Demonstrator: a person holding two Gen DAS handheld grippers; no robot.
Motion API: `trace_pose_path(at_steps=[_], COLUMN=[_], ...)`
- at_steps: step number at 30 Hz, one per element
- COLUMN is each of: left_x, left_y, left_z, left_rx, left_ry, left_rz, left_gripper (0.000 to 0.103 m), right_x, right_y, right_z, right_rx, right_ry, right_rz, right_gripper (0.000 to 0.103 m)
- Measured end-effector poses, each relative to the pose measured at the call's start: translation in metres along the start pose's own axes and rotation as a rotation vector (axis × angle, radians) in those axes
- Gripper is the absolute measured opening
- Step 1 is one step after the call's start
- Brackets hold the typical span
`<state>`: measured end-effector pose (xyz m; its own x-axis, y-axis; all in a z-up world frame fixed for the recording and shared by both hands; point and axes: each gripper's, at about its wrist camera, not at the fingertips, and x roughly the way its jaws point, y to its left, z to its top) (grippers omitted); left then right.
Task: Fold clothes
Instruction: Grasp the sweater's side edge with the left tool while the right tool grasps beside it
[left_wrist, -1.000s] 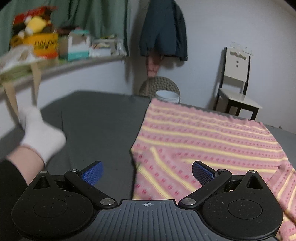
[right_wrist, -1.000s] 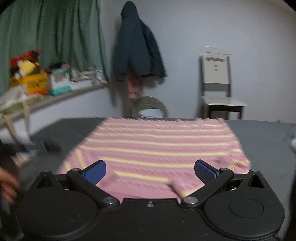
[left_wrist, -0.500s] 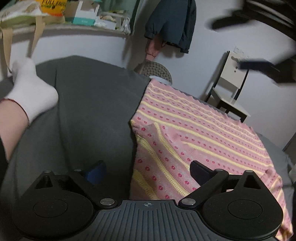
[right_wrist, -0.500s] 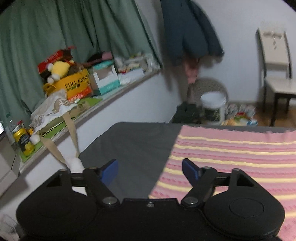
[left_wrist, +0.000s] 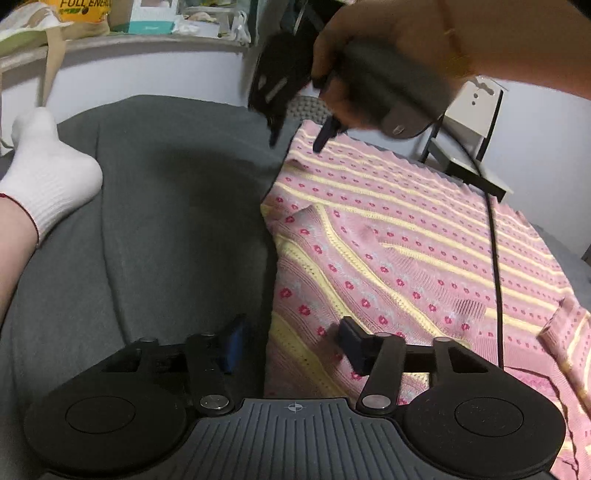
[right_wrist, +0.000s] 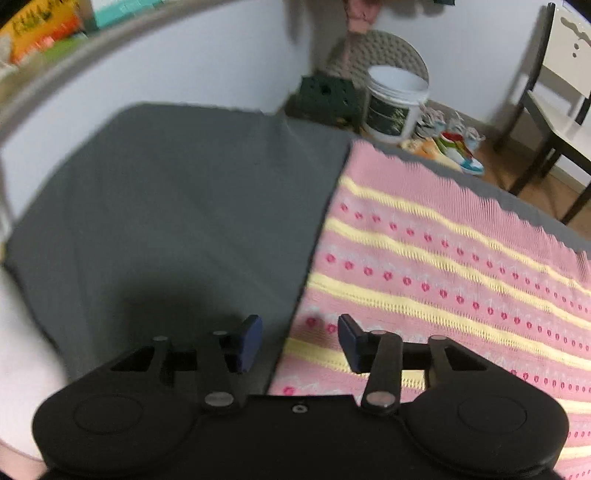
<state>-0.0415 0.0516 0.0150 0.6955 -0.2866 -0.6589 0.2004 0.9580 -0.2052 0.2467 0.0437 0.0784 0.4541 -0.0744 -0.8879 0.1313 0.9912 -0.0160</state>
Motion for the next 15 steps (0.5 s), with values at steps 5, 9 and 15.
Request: trace_pose_path(at_steps=[5, 9, 15], left_x=[-0.005, -0.009, -0.015], left_y=[0.002, 0.003, 0.004], left_z=[0.0, -0.001, -0.003], left_rx=[-0.036, -0.051, -0.068], left_ry=[0.001, -0.002, -0.014], left_rz=[-0.032, -0.045, -0.055], left_gripper=[0.027, 0.017, 0.014], right_x=[0.021, 0.021, 0.021], right_y=[0.005, 0.005, 0.001], right_z=[-0.002, -0.001, 0.001], right_rx=[-0.045, -0.055, -0.047], right_ry=[0.045, 0.027, 0.041], right_rz=[-0.021, -0.018, -0.023], right_gripper=[0.041, 0.033, 0.01])
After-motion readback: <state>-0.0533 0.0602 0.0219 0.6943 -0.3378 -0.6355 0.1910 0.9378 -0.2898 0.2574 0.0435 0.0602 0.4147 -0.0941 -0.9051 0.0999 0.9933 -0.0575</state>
